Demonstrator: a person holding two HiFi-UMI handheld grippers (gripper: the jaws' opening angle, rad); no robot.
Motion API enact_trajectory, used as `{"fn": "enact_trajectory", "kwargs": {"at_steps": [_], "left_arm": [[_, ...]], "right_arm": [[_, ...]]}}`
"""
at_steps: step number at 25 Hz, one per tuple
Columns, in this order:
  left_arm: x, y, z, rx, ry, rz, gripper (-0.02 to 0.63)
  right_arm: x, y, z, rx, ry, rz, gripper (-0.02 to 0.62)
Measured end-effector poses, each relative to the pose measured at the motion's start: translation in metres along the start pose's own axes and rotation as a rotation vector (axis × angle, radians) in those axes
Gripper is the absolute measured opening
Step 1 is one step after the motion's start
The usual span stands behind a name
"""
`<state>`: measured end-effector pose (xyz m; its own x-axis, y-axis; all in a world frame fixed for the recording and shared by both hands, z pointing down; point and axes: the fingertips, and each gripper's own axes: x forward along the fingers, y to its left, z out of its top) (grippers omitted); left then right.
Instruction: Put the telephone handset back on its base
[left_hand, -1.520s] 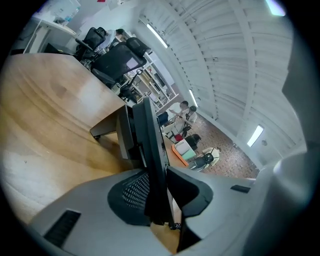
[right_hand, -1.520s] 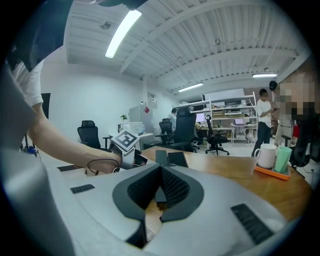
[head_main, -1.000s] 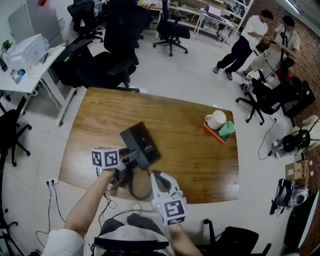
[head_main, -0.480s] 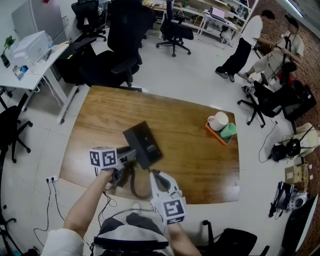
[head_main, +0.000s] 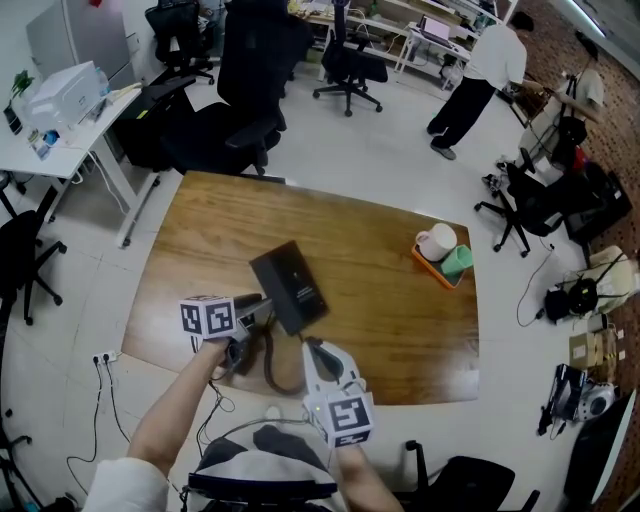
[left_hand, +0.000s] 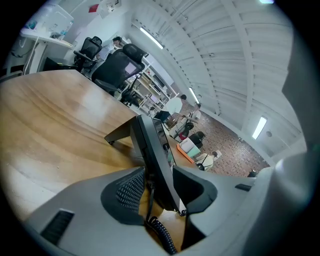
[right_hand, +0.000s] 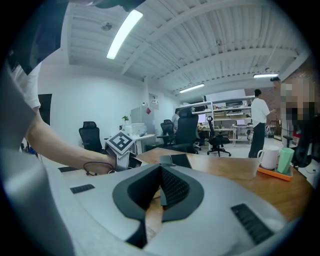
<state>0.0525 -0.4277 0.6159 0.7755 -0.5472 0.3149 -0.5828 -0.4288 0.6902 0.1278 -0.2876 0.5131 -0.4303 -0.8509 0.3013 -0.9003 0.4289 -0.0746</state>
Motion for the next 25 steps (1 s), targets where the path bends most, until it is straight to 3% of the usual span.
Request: {"fn": "enact_trajectory", "kwargs": {"at_steps": [14,16,24,25], "left_arm": [[-0.032,-0.032,-0.012,0.055,0.004,-0.057,0.164],[-0.039,-0.039,-0.013,0.076,0.0,-0.072,0.117],[-0.084,-0.068,-0.018,0.135,-0.025,-0.128,0.115],[-0.092,-0.074,-0.019,0.15,-0.031,-0.138,0.09]], "right_arm": [[-0.018,0.023,0.012,-0.028,-0.053,-0.028,0.005],[-0.022,0.028,0.015,-0.031,-0.062,-0.037,0.005],[-0.051,0.067,0.024,-0.054,-0.095,-0.07,0.005],[-0.055,0.072,0.024,-0.062,-0.1,-0.073,0.005]]}}
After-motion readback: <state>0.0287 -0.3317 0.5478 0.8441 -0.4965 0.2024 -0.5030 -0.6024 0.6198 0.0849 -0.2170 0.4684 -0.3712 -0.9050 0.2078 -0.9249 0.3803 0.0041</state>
